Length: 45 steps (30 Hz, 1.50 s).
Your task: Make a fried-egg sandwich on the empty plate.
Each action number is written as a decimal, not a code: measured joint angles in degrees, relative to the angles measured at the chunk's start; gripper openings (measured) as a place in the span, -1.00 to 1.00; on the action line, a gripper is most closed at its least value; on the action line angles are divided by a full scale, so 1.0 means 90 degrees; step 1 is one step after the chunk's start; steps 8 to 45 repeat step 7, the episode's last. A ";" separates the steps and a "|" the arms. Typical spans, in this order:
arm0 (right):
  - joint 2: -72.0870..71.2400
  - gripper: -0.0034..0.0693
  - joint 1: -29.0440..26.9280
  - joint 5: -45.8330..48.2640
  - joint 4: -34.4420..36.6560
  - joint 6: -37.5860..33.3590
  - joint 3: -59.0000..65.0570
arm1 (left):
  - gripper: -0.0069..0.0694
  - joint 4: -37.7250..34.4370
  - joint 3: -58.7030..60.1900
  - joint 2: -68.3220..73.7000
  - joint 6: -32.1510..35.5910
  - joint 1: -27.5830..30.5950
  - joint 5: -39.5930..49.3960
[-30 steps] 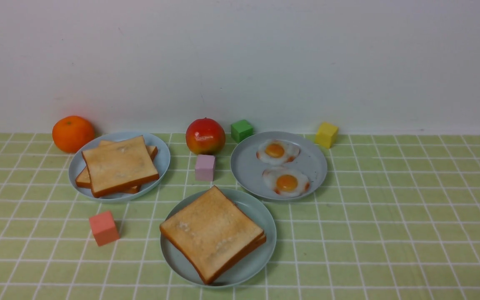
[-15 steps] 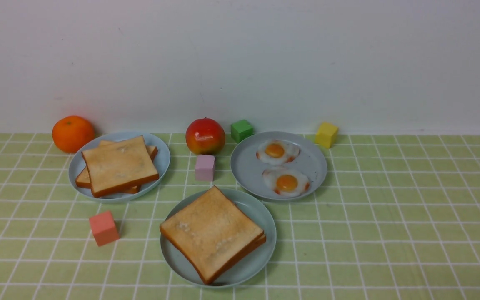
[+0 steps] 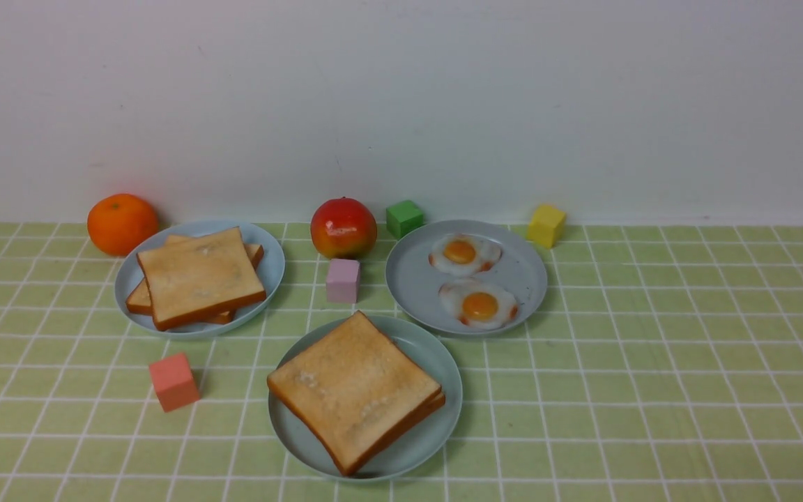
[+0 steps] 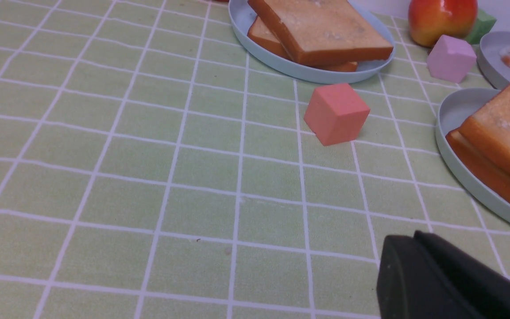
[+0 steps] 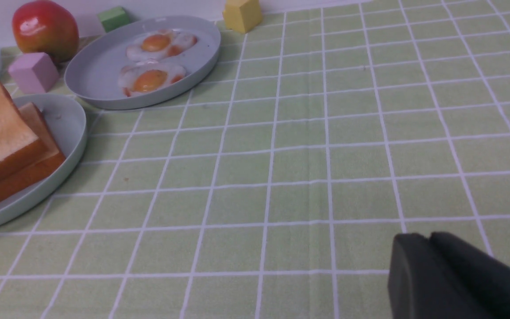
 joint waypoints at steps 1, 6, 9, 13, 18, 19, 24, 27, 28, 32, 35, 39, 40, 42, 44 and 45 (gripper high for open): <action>0.0000 -0.73 0.0000 0.0000 0.0000 0.0000 0.0000 | -0.77 0.0000 0.0000 0.0000 0.0000 0.0000 0.0000; 0.0000 -0.71 0.0000 0.0000 0.0000 0.0000 0.0000 | -0.75 0.0000 0.0000 0.0000 0.0000 0.0000 0.0000; 0.0000 -0.71 0.0000 0.0000 0.0000 0.0000 0.0000 | -0.75 0.0000 0.0000 0.0000 0.0000 0.0000 0.0000; 0.0000 -0.71 0.0000 0.0000 0.0000 0.0000 0.0000 | -0.75 0.0000 0.0000 0.0000 0.0000 0.0000 0.0000; 0.0000 -0.71 0.0000 0.0000 0.0000 0.0000 0.0000 | -0.75 0.0000 0.0000 0.0000 0.0000 0.0000 0.0000; 0.0000 -0.71 0.0000 0.0000 0.0000 0.0000 0.0000 | -0.75 0.0000 0.0000 0.0000 0.0000 0.0000 0.0000; 0.0000 -0.71 0.0000 0.0000 0.0000 0.0000 0.0000 | -0.75 0.0000 0.0000 0.0000 0.0000 0.0000 0.0000; 0.0000 -0.71 0.0000 0.0000 0.0000 0.0000 0.0000 | -0.75 0.0000 0.0000 0.0000 0.0000 0.0000 0.0000; 0.0000 -0.71 0.0000 0.0000 0.0000 0.0000 0.0000 | -0.75 0.0000 0.0000 0.0000 0.0000 0.0000 0.0000; 0.0000 -0.71 0.0000 0.0000 0.0000 0.0000 0.0000 | -0.75 0.0000 0.0000 0.0000 0.0000 0.0000 0.0000; 0.0000 -0.71 0.0000 0.0000 0.0000 0.0000 0.0000 | -0.75 0.0000 0.0000 0.0000 0.0000 0.0000 0.0000; 0.0000 -0.71 0.0000 0.0000 0.0000 0.0000 0.0000 | -0.75 0.0000 0.0000 0.0000 0.0000 0.0000 0.0000; 0.0000 -0.71 0.0000 0.0000 0.0000 0.0000 0.0000 | -0.75 0.0000 0.0000 0.0000 0.0000 0.0000 0.0000; 0.0000 -0.71 0.0000 0.0000 0.0000 0.0000 0.0000 | -0.75 0.0000 0.0000 0.0000 0.0000 0.0000 0.0000; 0.0000 -0.71 0.0000 0.0000 0.0000 0.0000 0.0000 | -0.75 0.0000 0.0000 0.0000 0.0000 0.0000 0.0000; 0.0000 -0.71 0.0000 0.0000 0.0000 0.0000 0.0000 | -0.75 0.0000 0.0000 0.0000 0.0000 0.0000 0.0000</action>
